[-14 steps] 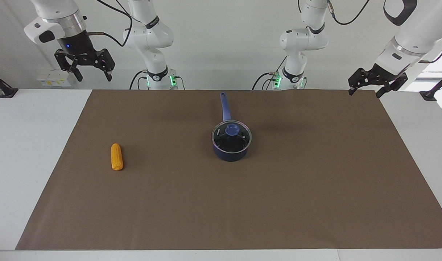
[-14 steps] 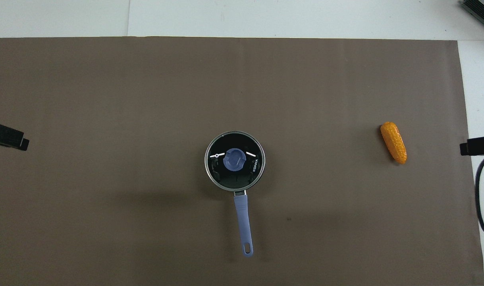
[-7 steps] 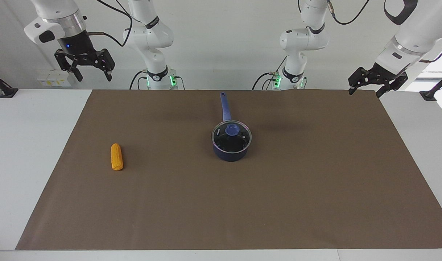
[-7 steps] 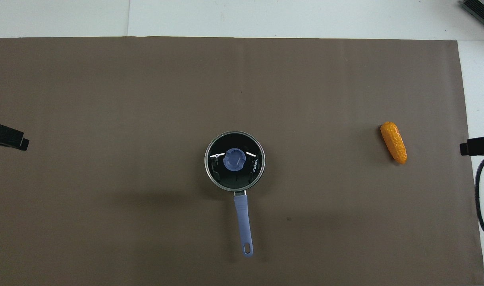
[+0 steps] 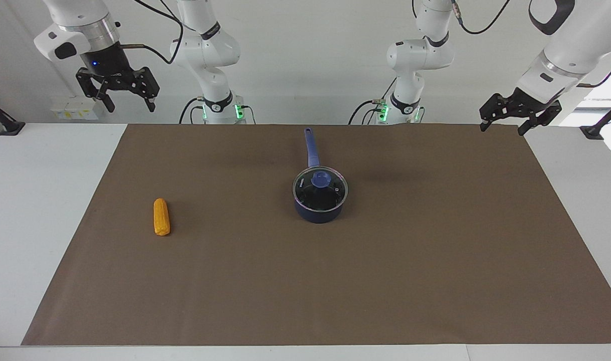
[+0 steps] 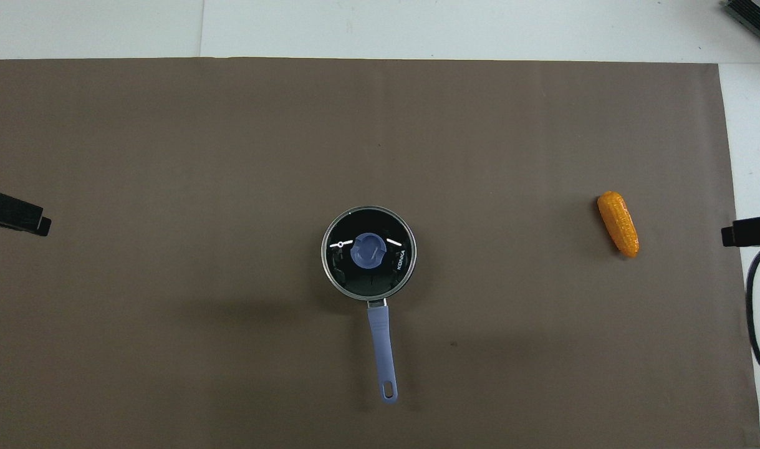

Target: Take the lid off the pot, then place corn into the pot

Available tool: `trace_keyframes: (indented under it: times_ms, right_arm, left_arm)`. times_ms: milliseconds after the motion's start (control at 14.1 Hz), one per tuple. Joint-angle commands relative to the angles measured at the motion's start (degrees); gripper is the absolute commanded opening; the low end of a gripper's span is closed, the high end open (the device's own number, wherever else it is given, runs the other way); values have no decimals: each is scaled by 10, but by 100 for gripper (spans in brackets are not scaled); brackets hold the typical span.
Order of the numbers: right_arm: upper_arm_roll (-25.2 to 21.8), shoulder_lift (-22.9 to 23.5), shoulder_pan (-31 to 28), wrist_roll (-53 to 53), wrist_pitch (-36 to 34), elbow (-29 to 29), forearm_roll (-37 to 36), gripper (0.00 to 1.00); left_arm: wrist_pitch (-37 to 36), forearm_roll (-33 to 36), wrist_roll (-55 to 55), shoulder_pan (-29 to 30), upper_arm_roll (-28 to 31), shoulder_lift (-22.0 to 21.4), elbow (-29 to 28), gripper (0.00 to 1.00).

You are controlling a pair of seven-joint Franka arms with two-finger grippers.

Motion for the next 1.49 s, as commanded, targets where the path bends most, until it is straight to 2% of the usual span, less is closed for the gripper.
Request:
trace_keyframes:
  times_ms: [0,213,497,710,1206,1419]
  right_arm:
    - [4,-7,-2,-18,-2,-8,2,100]
    - [9,-3,-2,-18,10,-35,2,100]
    - [9,-3,-3,-18,86,-104,3,100]
    - [9,17,-3,-28,147,-151,3,100]
    - [9,154,-10,-71,317,-160,3,100]
    - [9,197,-20,-98,352,-163,3,100]
  left_arm:
    - [31,-2,-2,-35,-6,-3,-18,100]
    - [48,-2,-64,-72,-8,0,-28,100]
    - [94,-2,-140,-139,-7,7,-49,100]
    - [118,-2,-156,-187,-8,11,-66,100]
    - [186,-2,-170,-271,-8,58,-76,100]
    - [198,1,-192,-307,-7,88,-73,100]
